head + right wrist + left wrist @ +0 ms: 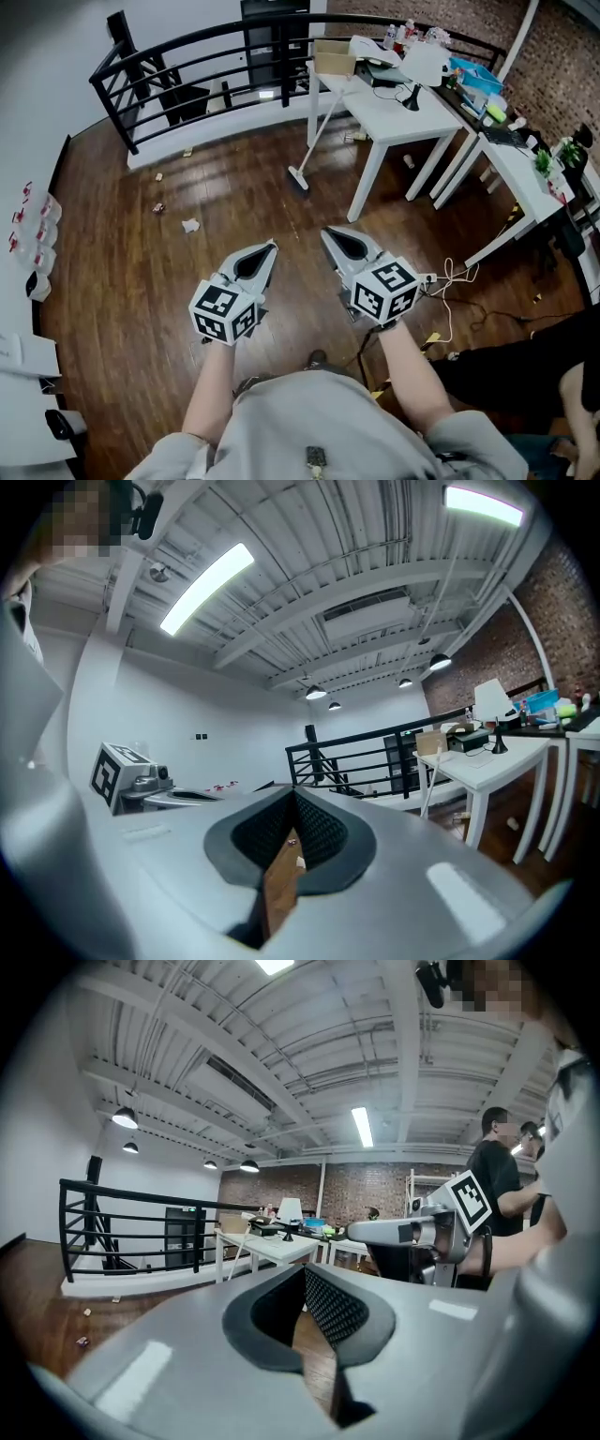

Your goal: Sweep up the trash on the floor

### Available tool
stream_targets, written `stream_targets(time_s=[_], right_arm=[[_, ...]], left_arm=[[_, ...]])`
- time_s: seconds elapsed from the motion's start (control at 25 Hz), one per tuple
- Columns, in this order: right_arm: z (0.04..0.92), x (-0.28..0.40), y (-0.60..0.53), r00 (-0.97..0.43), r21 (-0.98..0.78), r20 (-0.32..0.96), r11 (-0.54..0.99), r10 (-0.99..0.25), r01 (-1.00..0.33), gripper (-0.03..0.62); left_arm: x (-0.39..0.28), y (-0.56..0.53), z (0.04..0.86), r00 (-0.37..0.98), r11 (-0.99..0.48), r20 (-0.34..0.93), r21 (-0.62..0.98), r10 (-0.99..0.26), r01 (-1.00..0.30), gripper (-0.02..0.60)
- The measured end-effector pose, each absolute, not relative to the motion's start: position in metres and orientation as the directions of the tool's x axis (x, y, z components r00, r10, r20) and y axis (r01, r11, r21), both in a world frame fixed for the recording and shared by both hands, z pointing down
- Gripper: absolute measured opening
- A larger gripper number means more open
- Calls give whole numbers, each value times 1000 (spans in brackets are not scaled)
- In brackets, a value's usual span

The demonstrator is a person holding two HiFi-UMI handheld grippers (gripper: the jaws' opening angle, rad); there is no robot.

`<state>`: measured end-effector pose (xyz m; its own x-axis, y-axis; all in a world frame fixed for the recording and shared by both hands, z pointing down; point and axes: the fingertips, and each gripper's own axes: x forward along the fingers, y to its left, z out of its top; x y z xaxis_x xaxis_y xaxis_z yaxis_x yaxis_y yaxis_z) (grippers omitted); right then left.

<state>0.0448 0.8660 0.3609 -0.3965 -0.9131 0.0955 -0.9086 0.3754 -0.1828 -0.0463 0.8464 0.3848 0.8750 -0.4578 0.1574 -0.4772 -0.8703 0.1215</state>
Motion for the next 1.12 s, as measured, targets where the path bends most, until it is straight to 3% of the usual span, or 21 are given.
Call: stream_targets(time_s=[0.24, 1.12], right_arm=[[371, 117, 837, -365, -229, 95, 337, -926, -913, 0], [369, 223, 594, -179, -157, 174, 152, -968, -976, 0]], left_arm=[[13, 812, 384, 869, -865, 174, 126, -463, -485, 5], [146, 554, 404, 955, -933, 150, 221, -257, -285, 5]])
